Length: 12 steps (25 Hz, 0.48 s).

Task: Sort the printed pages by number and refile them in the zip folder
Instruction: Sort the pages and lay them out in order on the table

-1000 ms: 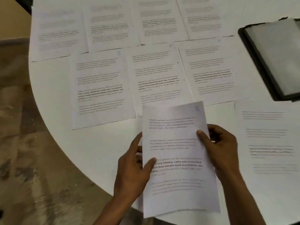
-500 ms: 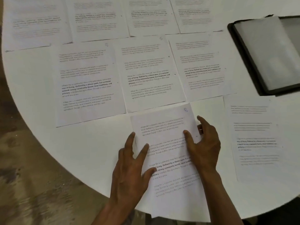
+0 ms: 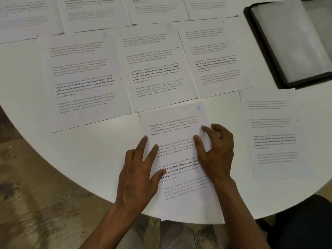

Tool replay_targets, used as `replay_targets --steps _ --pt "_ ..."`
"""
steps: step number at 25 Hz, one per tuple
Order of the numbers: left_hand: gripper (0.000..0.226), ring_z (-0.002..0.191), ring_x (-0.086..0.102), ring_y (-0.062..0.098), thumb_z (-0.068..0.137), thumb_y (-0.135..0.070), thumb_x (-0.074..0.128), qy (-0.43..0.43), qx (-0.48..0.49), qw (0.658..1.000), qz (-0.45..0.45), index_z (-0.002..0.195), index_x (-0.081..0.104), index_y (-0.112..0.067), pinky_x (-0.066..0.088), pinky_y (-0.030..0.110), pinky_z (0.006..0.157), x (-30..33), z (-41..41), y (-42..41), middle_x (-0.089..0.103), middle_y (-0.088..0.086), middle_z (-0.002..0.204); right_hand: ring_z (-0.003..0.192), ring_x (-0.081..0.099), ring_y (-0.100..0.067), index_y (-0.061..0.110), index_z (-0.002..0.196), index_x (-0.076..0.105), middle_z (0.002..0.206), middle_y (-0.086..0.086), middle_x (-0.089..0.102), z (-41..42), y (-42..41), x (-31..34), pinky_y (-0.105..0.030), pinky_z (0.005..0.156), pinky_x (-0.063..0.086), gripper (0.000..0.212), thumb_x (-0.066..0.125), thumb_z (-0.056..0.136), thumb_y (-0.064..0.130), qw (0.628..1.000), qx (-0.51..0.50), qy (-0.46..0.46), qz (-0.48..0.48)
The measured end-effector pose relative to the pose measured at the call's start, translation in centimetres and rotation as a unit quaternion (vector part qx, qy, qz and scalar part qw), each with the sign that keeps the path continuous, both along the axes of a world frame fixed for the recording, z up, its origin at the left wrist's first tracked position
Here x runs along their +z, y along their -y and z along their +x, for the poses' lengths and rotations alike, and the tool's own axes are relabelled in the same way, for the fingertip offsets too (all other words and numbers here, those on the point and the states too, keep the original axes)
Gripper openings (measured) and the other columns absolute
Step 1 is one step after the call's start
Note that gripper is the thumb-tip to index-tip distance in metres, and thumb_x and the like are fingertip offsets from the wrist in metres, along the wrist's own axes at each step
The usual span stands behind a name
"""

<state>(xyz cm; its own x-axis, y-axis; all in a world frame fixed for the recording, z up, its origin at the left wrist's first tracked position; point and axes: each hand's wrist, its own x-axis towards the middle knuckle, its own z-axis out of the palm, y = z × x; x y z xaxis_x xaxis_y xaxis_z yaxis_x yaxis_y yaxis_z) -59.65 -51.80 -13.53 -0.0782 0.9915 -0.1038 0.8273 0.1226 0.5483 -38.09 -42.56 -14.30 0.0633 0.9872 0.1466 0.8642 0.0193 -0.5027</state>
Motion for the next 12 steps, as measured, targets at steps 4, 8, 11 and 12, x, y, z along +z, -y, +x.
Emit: replay_targets --steps 4,8,11,12 --pt "0.068 0.115 0.045 0.017 0.085 -0.054 0.063 0.027 0.018 0.999 0.014 0.144 0.050 -0.023 0.049 0.027 0.076 0.3 0.1 0.1 0.028 0.004 0.160 0.132 0.045 -0.022 0.014 0.125 0.067 0.134 -0.006 0.055 2.2 0.0 1.4 -0.035 0.108 0.042 0.043 0.069 0.091 0.041 0.997 -0.044 -0.028 0.055" --pt "0.063 0.137 0.035 0.023 0.084 -0.052 0.066 0.028 0.055 0.997 0.056 0.138 0.057 -0.023 0.038 0.037 0.104 0.9 0.9 0.2 0.027 0.006 0.160 0.152 0.018 -0.031 0.016 0.144 0.051 0.156 -0.014 0.037 8.3 -0.1 1.4 -0.050 0.122 0.021 0.060 0.055 0.095 0.049 0.989 -0.136 0.063 -0.003" --pt "0.064 0.149 0.023 0.025 0.086 -0.055 0.062 0.019 0.000 0.997 0.073 0.140 0.055 -0.021 0.023 0.044 0.119 -0.2 1.1 0.0 0.029 0.005 0.160 0.155 -0.003 -0.023 0.027 0.158 0.025 0.168 -0.007 0.009 11.3 1.0 0.7 -0.052 0.125 0.004 0.070 0.035 0.096 0.059 0.979 -0.141 0.061 -0.136" --pt "0.064 0.149 0.022 0.024 0.087 -0.056 0.061 0.017 -0.021 0.996 0.079 0.141 0.054 -0.020 0.022 0.045 0.120 -0.7 0.9 -0.1 0.031 0.005 0.160 0.155 -0.003 -0.023 0.028 0.159 0.023 0.168 -0.006 0.008 11.8 1.5 0.5 -0.053 0.124 0.003 0.070 0.031 0.097 0.060 0.979 -0.132 0.064 -0.144"
